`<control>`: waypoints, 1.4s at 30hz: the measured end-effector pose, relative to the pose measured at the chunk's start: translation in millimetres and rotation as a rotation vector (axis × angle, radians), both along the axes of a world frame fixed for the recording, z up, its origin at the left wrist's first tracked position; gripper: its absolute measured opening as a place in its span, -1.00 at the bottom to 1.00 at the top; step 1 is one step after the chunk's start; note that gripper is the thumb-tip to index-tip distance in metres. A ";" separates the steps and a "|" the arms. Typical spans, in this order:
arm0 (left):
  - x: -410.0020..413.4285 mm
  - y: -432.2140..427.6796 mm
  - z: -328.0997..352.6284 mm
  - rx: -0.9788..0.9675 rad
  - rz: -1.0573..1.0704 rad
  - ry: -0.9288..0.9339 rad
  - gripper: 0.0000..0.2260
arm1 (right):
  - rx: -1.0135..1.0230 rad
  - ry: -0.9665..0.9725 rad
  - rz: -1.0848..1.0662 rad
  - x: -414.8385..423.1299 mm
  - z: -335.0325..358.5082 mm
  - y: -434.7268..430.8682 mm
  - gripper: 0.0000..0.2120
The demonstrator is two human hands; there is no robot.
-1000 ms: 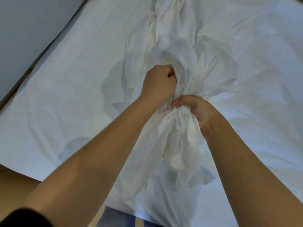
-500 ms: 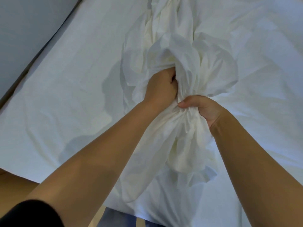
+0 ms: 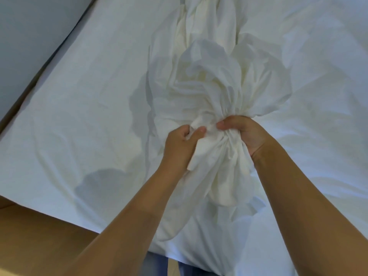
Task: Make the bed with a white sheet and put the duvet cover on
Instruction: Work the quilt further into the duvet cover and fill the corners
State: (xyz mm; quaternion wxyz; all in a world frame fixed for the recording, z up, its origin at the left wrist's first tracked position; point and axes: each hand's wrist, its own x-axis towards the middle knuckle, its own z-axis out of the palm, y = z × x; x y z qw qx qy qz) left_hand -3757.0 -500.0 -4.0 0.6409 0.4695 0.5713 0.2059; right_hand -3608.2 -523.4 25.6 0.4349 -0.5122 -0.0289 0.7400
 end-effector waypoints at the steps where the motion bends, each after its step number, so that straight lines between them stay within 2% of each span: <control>1: 4.1 2.7 3.3 0.058 0.042 -0.008 -0.81 | -0.012 -0.003 0.012 -0.3 0.3 0.5 -0.64; 3: 16.7 16.0 10.1 0.240 0.127 -0.014 -0.82 | -0.001 -0.039 0.061 2.0 5.5 1.4 -0.73; 5: 32.6 31.4 23.5 0.395 0.107 -0.045 -0.85 | 0.051 -0.015 0.067 6.4 11.6 3.0 -0.80; 7: 45.8 39.6 28.7 0.532 0.019 0.006 -0.83 | 0.116 0.076 0.011 7.3 15.8 4.9 -0.74; 9: 46.6 41.2 21.4 0.631 -0.042 0.114 -0.81 | 0.099 0.081 0.022 2.9 13.3 5.0 -0.63; 12: 26.9 37.5 1.3 0.589 -0.023 0.219 -0.80 | 0.061 -0.011 0.065 -10.0 4.9 3.2 -0.79; 15: 15.5 38.3 -9.6 0.606 -0.013 0.242 -0.79 | 0.064 -0.023 -0.007 -13.6 -1.8 3.9 -0.79; 19: 18.1 55.0 -11.5 0.723 -0.129 0.307 -0.71 | 0.060 -0.072 -0.091 -15.3 -7.8 3.5 -0.80; 21: 13.4 63.7 -14.5 0.773 -0.219 0.349 -0.70 | 0.082 -0.020 -0.172 -18.7 -9.2 1.3 -0.78; 25: -1.0 71.2 -19.4 0.754 -0.346 0.444 -0.66 | 0.080 0.079 -0.216 -20.3 -8.8 0.6 -0.66; 33: 11.6 65.7 -20.6 0.690 -0.374 0.380 -0.62 | 0.084 0.005 -0.142 -6.5 -6.5 -0.9 -0.71; 37: 5.5 61.5 -14.6 0.657 -0.427 0.427 -0.66 | 0.060 -0.094 -0.138 -10.4 -8.8 -0.4 -0.68; 40: -6.1 46.2 -2.1 0.668 -0.219 0.480 -0.84 | 0.066 -0.136 -0.098 -16.7 -6.1 0.3 -0.68; 42: -10.6 29.3 10.1 0.524 -0.069 0.383 -0.79 | 0.059 -0.240 -0.058 -20.9 -2.4 3.3 -0.74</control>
